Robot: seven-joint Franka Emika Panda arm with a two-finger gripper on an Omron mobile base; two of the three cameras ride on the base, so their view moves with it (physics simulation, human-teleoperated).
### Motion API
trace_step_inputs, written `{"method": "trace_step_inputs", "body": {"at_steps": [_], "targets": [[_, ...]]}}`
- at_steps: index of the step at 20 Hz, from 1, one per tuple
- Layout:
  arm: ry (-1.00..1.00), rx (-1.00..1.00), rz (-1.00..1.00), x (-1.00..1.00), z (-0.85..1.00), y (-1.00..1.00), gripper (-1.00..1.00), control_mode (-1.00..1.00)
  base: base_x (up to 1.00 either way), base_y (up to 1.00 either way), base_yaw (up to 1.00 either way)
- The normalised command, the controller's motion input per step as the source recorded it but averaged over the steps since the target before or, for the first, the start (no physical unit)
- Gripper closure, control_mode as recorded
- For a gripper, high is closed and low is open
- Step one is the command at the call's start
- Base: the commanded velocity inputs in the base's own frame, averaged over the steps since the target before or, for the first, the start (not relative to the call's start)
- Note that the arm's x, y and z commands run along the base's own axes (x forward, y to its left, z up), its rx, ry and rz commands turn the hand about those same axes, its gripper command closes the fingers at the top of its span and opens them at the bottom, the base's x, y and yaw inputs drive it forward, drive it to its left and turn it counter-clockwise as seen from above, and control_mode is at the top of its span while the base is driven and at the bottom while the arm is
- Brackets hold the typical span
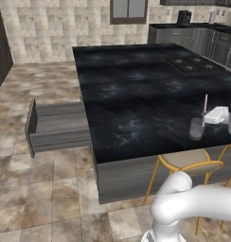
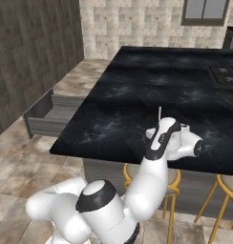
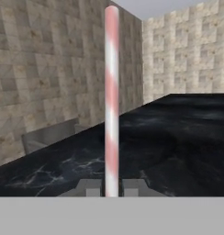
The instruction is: Take a straw from the drawer in front and place it inside the glass cup on the dining counter.
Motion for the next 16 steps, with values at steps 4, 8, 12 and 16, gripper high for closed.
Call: {"method": "trace_step_inputs", "body": {"at_steps": [4, 8, 12, 16], "targets": [[0.0, 0.0, 0.0, 0.13, -0.11, 0.0, 1.0, -1.0, 0.0, 0.0, 0.0], [0.0, 0.0, 0.0, 0.19, -0.07, 0.0, 1.0, -1.0, 0.0, 0.0, 0.0], [-0.02, 0.01, 0.0, 0.04, 0.01, -0.04, 1.0, -1.0, 0.0, 0.0, 0.0], [-0.01, 0.0, 0.0, 0.02, 0.0, -0.04, 1.0, -1.0, 0.0, 0.0, 0.0]]}}
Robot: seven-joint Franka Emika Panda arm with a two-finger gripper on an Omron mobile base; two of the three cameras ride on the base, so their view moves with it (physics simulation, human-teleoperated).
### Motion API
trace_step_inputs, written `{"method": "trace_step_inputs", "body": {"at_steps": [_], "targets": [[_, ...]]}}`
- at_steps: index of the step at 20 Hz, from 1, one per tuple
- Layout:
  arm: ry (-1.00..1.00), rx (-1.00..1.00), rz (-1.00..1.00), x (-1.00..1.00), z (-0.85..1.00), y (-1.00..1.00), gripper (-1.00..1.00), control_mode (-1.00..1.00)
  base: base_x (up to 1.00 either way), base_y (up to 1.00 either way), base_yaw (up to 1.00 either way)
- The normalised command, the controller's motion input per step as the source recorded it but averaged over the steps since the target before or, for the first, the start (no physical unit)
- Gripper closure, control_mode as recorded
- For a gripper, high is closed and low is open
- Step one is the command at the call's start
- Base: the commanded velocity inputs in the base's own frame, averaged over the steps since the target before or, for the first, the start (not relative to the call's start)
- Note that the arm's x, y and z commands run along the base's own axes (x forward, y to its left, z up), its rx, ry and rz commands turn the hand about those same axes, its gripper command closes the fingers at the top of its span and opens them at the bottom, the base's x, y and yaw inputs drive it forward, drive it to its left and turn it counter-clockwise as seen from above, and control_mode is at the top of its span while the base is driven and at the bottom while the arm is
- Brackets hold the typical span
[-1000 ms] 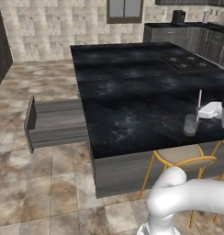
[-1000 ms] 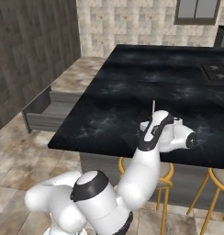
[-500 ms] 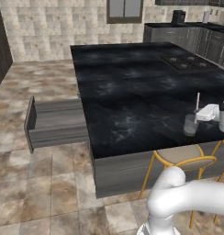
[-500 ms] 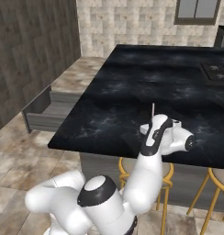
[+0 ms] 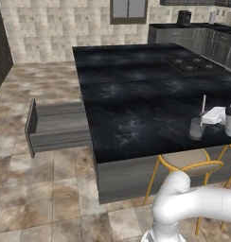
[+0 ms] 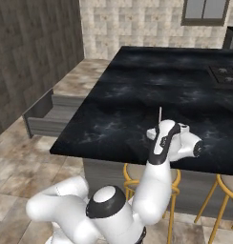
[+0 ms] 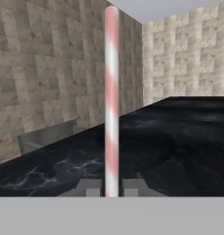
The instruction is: Take a straw from the drawer in front and place it inside the glass cup on the dining counter.
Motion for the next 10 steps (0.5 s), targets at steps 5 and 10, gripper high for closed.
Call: {"method": "trace_step_inputs", "body": {"at_steps": [5, 10], "targets": [[0.0, 0.0, 0.0, 0.16, 0.0, -0.04, 1.0, -1.0, 0.0, 0.0, 0.0], [0.0, 0.01, 0.0, 0.22, 0.0, -0.07, 1.0, -1.0, 0.0, 0.0, 0.0]]}}
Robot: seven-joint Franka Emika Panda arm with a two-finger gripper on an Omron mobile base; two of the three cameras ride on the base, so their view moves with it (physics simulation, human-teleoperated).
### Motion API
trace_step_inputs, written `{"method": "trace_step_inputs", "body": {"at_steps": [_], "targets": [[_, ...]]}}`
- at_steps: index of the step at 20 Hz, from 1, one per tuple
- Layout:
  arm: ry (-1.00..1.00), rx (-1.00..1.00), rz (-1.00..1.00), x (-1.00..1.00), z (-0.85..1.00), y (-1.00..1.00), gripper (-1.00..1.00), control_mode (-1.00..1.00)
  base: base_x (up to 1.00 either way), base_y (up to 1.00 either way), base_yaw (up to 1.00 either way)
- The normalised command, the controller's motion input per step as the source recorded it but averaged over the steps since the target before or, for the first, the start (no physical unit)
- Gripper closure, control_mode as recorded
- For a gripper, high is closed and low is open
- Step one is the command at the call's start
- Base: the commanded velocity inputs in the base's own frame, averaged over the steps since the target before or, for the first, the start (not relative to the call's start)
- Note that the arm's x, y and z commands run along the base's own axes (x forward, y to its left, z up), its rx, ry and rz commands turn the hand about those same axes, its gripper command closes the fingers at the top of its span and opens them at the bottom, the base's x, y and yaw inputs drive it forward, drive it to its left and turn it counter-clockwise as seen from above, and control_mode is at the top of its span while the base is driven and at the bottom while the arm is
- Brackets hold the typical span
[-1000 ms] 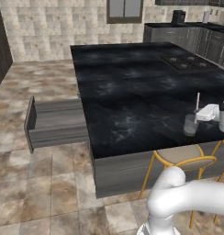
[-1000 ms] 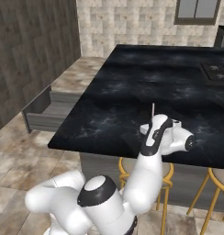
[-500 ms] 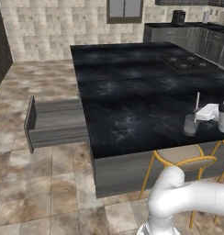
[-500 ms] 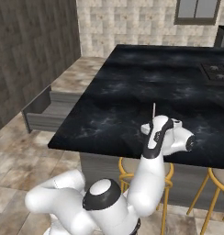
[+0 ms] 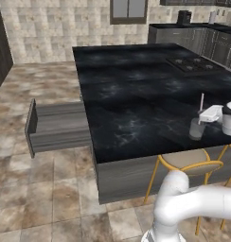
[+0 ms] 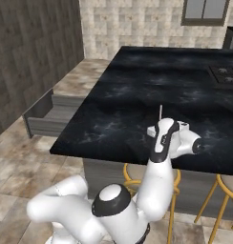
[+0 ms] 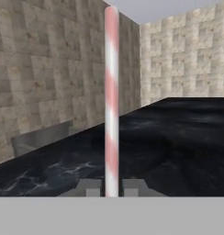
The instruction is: Take a straw from the drawer in front and place it inside the glass cup on the dining counter.
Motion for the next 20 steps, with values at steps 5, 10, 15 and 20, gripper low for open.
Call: {"method": "trace_step_inputs", "body": {"at_steps": [5, 10, 15, 20], "targets": [[0.0, 0.0, 0.0, 0.2, -0.07, -0.12, 1.0, -1.0, 0.0, 0.0, 0.0], [0.0, 0.0, 0.02, 0.23, -0.23, -0.15, 1.0, -1.0, 0.0, 0.0, 0.0], [0.0, 0.0, 0.02, 0.29, -0.17, -0.12, 1.0, -1.0, 0.0, 0.0, 0.0], [0.0, 0.0, 0.03, 0.2, -0.07, -0.18, 1.0, -1.0, 0.0, 0.0, 0.0]]}}
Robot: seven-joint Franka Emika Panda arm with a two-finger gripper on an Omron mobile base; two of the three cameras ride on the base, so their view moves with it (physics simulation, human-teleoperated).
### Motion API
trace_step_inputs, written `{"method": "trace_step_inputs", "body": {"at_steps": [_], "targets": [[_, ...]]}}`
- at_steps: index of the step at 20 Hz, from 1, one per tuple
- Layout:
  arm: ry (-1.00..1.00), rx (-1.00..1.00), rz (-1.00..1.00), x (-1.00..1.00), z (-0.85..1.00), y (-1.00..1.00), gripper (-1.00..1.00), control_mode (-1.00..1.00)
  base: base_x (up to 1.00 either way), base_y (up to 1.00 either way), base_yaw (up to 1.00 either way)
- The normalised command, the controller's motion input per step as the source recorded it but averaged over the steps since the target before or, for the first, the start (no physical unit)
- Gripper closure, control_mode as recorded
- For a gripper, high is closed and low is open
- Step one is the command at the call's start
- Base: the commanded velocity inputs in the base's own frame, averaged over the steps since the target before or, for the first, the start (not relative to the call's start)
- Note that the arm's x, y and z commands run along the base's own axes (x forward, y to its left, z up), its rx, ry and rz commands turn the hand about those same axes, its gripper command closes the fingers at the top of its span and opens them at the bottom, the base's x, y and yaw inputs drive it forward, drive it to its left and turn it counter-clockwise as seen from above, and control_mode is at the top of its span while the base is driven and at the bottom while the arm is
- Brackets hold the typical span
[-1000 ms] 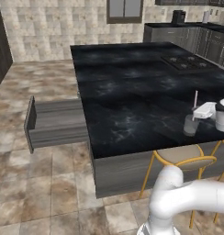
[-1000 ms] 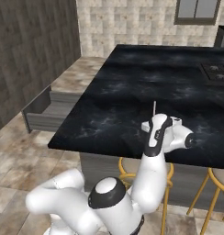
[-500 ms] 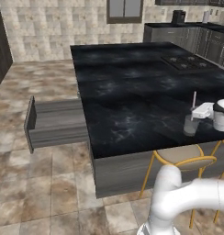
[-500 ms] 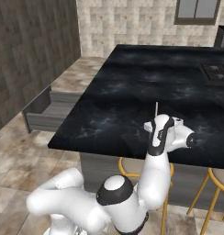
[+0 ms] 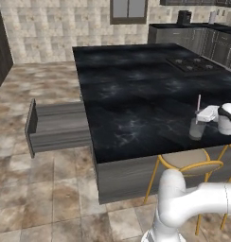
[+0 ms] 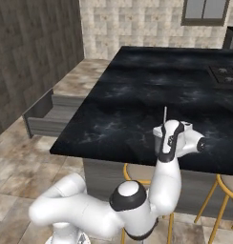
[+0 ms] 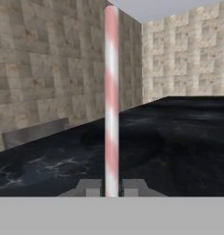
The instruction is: Take a straw from the drawer in front and place it inside the glass cup on the dining counter.
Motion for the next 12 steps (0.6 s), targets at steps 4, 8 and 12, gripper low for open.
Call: {"method": "trace_step_inputs", "body": {"at_steps": [4, 8, 12], "targets": [[0.0, 0.0, 0.04, 0.13, -0.04, -0.22, 1.0, -1.0, 0.0, 0.0, 0.0], [0.0, 0.0, 0.04, 0.26, -0.19, -0.2, 1.0, -1.0, 0.0, 0.0, 0.0], [0.0, 0.0, 0.04, 0.29, -0.23, -0.13, 1.0, -1.0, 0.0, 0.0, 0.0]]}}
